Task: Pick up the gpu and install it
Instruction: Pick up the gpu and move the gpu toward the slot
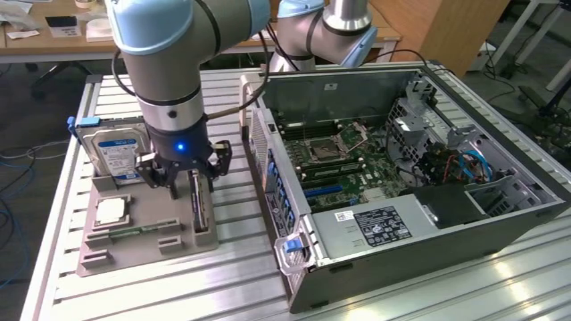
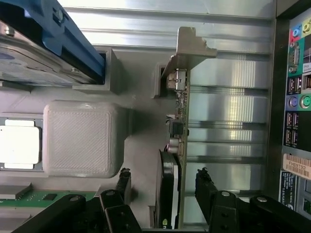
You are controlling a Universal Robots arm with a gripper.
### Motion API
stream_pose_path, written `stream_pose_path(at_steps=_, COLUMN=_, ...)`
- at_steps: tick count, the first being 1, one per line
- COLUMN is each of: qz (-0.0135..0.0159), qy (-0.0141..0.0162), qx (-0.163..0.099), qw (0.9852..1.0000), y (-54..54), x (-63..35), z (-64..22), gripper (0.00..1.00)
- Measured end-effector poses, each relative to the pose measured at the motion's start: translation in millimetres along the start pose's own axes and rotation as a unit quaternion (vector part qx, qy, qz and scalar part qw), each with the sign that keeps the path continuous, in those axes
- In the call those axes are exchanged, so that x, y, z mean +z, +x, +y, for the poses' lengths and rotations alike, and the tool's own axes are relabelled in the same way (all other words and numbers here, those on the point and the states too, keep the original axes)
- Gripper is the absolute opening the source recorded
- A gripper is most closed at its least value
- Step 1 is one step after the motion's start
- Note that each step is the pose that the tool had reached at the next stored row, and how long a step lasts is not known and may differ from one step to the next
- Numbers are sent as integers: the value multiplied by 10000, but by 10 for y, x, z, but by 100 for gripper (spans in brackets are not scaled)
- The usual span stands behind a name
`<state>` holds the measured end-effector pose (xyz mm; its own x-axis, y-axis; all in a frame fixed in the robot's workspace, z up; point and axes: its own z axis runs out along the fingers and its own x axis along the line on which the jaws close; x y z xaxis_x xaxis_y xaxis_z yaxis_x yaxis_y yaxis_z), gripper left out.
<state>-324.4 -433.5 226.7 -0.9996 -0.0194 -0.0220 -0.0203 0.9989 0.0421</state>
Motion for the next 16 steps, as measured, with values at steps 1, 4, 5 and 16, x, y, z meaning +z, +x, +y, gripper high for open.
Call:
stream_pose_path(at_steps=1, qz=0, qy=0, qx=0, qw=10000, y=0, x=18, z=-1, gripper=65)
stream_pose_path(at_steps=4, qz=0, qy=0, qx=0, qw=10000, y=2, x=73, z=-3, gripper=65)
stream_pose_path(at_steps=5, qz=0, qy=0, qx=0, qw=10000, y=2, x=89, z=-4, gripper=65)
stream_pose_path(at_steps=16, qz=12, qy=-1, qx=1, qw=10000, y=-14, x=108, z=-4, gripper=65)
